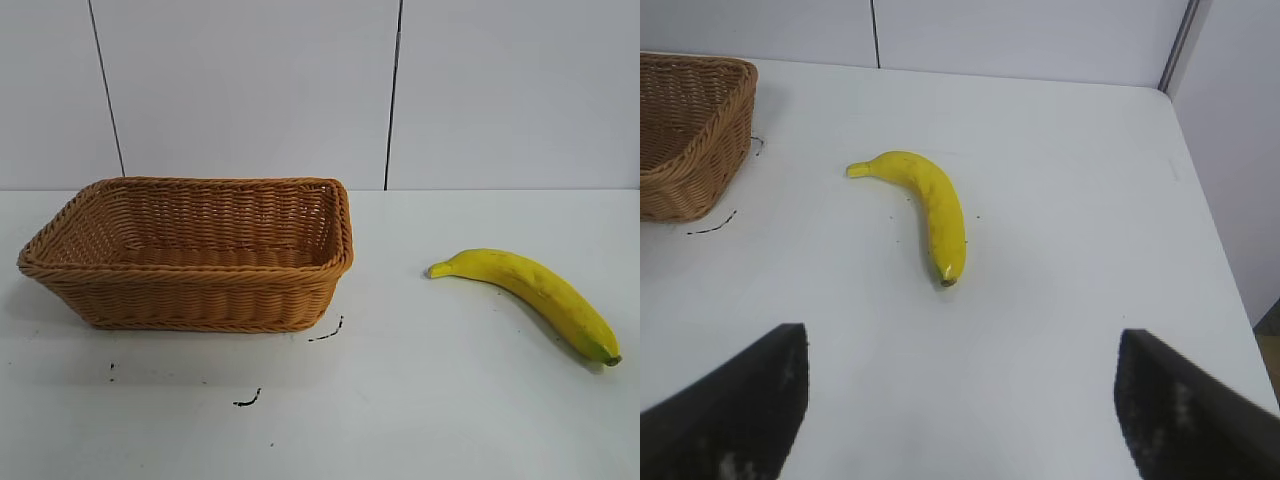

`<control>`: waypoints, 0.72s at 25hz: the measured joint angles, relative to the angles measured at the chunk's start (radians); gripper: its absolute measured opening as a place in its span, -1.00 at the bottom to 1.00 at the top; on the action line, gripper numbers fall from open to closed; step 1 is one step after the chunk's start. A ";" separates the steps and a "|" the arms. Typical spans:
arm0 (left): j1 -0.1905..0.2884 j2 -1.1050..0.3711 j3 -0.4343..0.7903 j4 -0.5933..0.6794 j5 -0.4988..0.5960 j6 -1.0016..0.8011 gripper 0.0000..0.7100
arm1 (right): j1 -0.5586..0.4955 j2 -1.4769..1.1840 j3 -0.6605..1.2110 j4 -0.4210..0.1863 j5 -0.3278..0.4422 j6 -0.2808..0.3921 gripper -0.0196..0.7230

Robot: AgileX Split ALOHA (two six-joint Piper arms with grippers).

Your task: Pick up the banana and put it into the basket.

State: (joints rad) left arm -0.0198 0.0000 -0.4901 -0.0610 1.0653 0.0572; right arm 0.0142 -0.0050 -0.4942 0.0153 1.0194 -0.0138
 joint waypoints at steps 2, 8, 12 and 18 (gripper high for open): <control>0.000 0.000 0.000 0.000 0.000 0.000 0.96 | 0.000 0.000 0.000 0.000 0.000 0.000 0.67; 0.000 0.000 0.000 0.000 0.000 0.000 0.96 | 0.000 0.000 0.000 0.000 0.000 0.000 0.67; 0.000 0.000 0.000 0.000 0.000 0.000 0.96 | 0.000 0.000 0.000 0.000 0.000 0.000 0.67; 0.000 0.000 0.000 0.000 0.000 0.000 0.96 | 0.000 0.159 -0.071 0.011 0.006 0.008 0.67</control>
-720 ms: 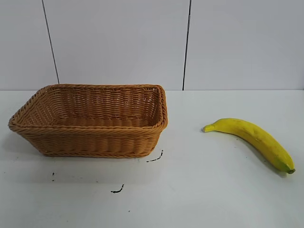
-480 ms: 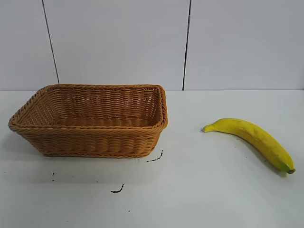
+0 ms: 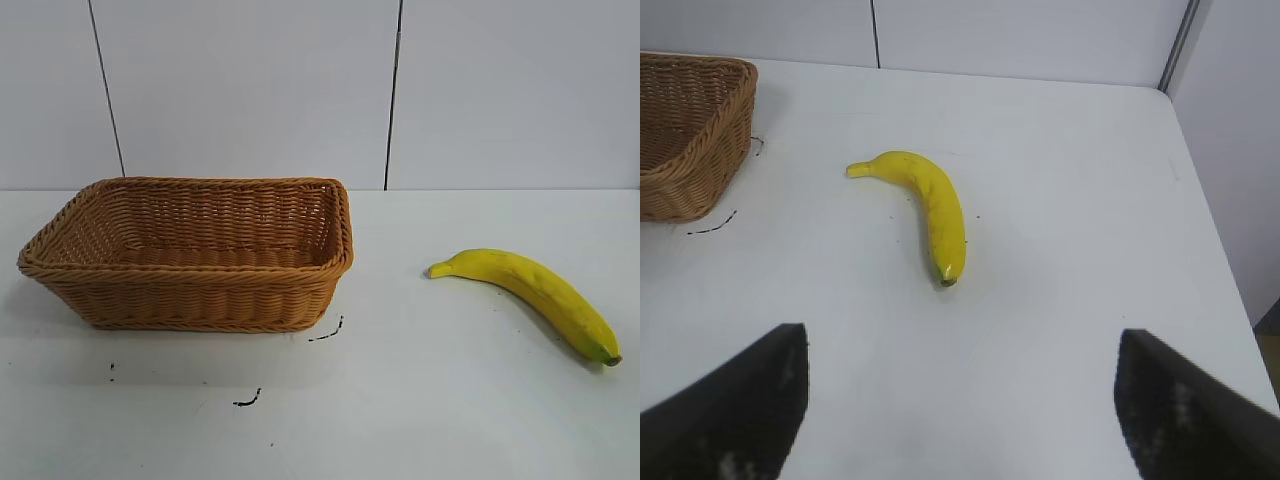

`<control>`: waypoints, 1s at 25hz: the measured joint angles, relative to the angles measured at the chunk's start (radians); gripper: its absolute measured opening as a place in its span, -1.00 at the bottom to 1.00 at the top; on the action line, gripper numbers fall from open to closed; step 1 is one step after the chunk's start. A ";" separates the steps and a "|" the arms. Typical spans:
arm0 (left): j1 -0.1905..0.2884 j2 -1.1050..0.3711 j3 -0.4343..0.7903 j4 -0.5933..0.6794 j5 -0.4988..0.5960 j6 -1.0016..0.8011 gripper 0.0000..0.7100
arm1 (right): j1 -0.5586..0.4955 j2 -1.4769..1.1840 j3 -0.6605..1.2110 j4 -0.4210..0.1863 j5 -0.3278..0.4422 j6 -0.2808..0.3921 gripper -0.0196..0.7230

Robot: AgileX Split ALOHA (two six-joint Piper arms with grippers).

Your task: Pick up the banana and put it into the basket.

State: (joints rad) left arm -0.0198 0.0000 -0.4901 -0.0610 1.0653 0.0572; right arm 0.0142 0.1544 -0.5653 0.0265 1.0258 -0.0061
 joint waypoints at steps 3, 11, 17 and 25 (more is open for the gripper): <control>0.000 0.000 0.000 0.000 0.000 0.000 0.96 | 0.000 0.165 -0.085 0.001 -0.006 0.000 0.67; 0.000 0.000 0.000 0.000 0.000 0.000 0.96 | 0.000 0.674 -0.347 0.001 -0.009 -0.003 0.67; 0.000 0.000 0.000 0.000 0.000 0.000 0.96 | 0.000 1.056 -0.573 0.000 -0.011 -0.008 0.67; 0.000 0.000 0.000 0.000 0.000 0.000 0.96 | 0.000 1.486 -0.890 0.000 0.013 -0.070 0.67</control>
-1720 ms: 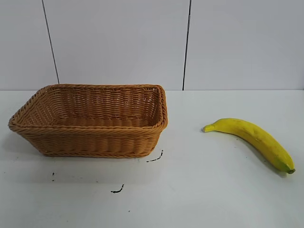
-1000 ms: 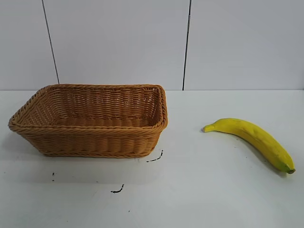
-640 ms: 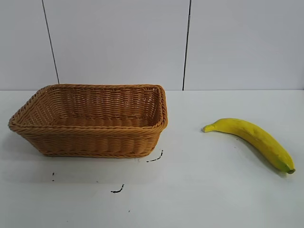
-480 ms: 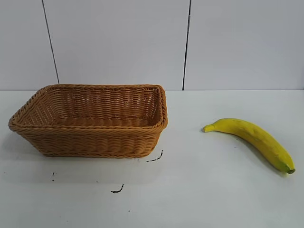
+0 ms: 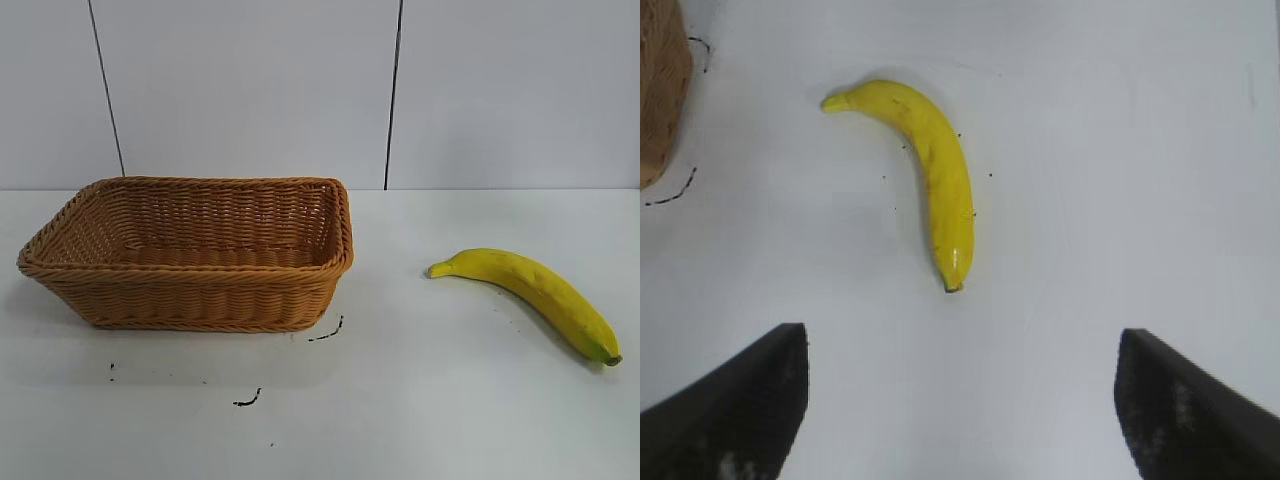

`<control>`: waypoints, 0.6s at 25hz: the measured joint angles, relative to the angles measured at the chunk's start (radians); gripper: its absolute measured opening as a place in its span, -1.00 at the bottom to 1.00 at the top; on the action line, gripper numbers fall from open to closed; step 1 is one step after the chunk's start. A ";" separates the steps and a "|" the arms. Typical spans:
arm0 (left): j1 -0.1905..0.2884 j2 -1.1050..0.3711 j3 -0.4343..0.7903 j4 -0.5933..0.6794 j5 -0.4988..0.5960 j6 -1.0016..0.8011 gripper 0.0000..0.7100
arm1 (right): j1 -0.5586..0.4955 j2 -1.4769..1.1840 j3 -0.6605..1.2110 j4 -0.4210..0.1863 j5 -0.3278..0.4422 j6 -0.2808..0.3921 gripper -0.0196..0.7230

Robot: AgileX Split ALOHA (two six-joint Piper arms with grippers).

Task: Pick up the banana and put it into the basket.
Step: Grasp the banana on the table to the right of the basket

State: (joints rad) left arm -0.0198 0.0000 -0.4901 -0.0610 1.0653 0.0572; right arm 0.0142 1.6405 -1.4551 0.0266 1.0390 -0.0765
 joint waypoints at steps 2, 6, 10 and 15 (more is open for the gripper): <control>0.000 0.000 0.000 0.000 0.000 0.000 0.96 | 0.000 0.077 -0.062 -0.001 0.007 -0.041 0.67; 0.000 0.000 0.000 0.000 0.000 0.000 0.96 | 0.000 0.185 -0.121 0.025 0.001 -0.194 0.67; 0.000 0.000 0.000 0.000 0.000 0.000 0.96 | 0.000 0.242 -0.125 0.068 -0.002 -0.318 0.67; 0.000 0.000 0.000 0.000 0.000 0.000 0.96 | 0.000 0.276 -0.125 0.082 0.000 -0.327 0.67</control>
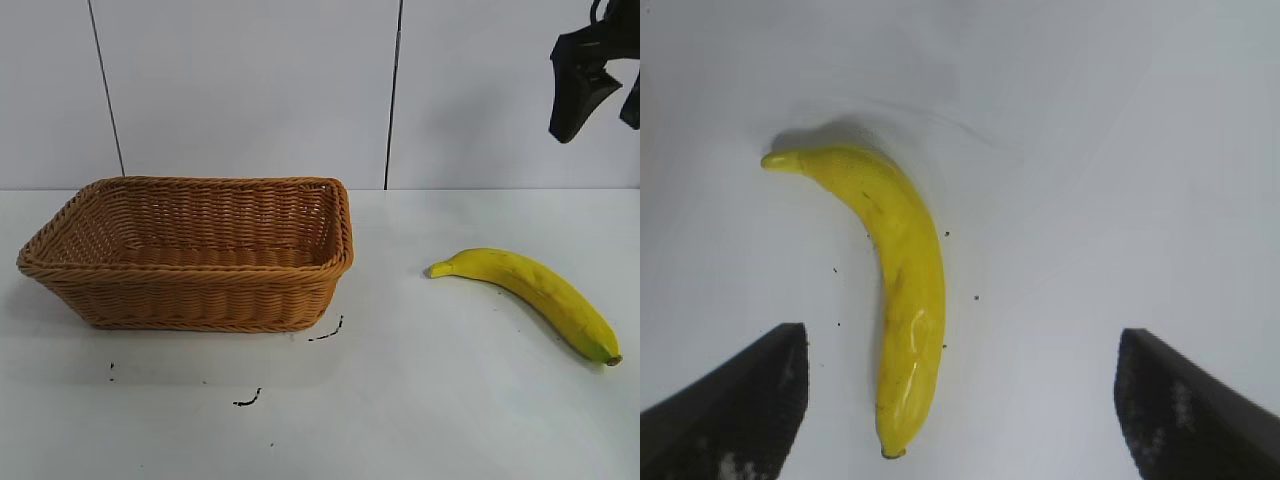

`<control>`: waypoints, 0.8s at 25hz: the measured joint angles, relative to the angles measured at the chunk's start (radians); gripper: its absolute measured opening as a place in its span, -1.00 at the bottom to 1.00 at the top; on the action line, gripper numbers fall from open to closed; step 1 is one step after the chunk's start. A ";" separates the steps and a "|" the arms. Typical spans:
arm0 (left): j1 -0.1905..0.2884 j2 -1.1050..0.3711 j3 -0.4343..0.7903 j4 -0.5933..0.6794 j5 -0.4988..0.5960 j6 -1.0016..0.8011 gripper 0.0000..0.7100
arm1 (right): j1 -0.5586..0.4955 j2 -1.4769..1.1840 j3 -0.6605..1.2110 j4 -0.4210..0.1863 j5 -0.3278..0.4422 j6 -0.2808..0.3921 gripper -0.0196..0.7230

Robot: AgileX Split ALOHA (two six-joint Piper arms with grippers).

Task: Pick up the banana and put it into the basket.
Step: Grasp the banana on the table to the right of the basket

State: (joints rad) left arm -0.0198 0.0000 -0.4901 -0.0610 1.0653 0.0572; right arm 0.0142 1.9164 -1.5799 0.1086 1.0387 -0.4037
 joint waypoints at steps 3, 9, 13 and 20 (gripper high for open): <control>0.000 0.000 0.000 0.000 0.000 0.000 0.96 | 0.000 0.023 0.000 0.023 0.019 0.000 0.67; 0.000 0.000 0.000 0.000 0.000 0.000 0.96 | 0.000 0.086 0.000 0.030 0.018 0.000 0.67; 0.000 0.000 0.000 0.000 0.000 0.000 0.96 | 0.000 0.142 0.000 0.033 0.015 0.013 0.67; 0.000 0.000 0.000 0.000 0.000 0.000 0.96 | 0.000 0.229 0.000 0.035 -0.001 0.042 0.67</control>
State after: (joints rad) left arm -0.0198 0.0000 -0.4901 -0.0610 1.0653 0.0572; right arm 0.0142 2.1454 -1.5799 0.1441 1.0374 -0.3621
